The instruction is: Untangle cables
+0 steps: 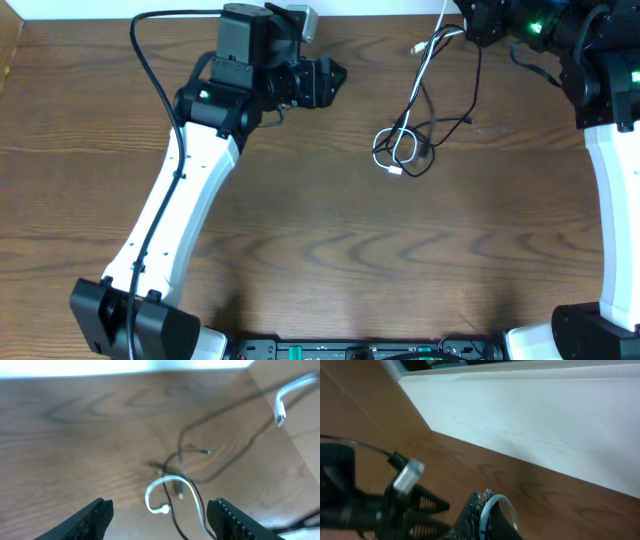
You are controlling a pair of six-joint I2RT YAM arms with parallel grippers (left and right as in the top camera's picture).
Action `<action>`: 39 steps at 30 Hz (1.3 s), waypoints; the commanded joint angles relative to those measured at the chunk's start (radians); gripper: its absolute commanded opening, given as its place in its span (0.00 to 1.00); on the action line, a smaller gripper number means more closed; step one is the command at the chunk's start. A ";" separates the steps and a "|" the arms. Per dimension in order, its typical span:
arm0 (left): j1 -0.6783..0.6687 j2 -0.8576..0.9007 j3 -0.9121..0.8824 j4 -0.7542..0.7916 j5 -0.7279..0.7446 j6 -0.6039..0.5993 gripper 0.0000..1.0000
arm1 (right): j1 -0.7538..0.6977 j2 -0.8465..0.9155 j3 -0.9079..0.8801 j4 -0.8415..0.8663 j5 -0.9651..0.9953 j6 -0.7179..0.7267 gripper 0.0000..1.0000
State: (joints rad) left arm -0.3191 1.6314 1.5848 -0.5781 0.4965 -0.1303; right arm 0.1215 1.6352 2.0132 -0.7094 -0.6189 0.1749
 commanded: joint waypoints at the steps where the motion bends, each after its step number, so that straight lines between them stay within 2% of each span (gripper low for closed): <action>1: -0.049 0.016 0.009 -0.049 0.016 0.112 0.66 | -0.010 0.007 -0.001 -0.003 0.022 0.023 0.01; 9: -0.072 0.017 0.003 -0.188 0.018 0.291 0.66 | -0.024 0.007 -0.001 -0.045 0.021 0.023 0.01; 13: -0.060 0.017 -0.016 -0.198 0.020 0.373 0.66 | -0.024 0.007 -0.001 -0.046 0.021 0.022 0.01; 20: -0.029 0.046 -0.064 -0.076 0.020 0.417 0.68 | -0.024 0.007 -0.001 -0.055 0.007 0.018 0.01; 26: -0.024 0.159 -0.066 0.048 0.021 0.449 0.68 | -0.024 0.007 -0.001 -0.065 0.007 0.018 0.01; 34: -0.019 0.237 -0.066 0.064 0.229 0.527 0.61 | -0.024 0.007 -0.001 -0.086 0.011 -0.001 0.01; 39: -0.010 0.237 -0.066 0.069 0.225 0.553 0.50 | -0.024 0.007 -0.001 -0.086 0.011 -0.001 0.01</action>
State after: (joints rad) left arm -0.3420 1.8759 1.5139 -0.5129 0.6762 0.3836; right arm 0.1020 1.6356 2.0132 -0.7959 -0.6022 0.1825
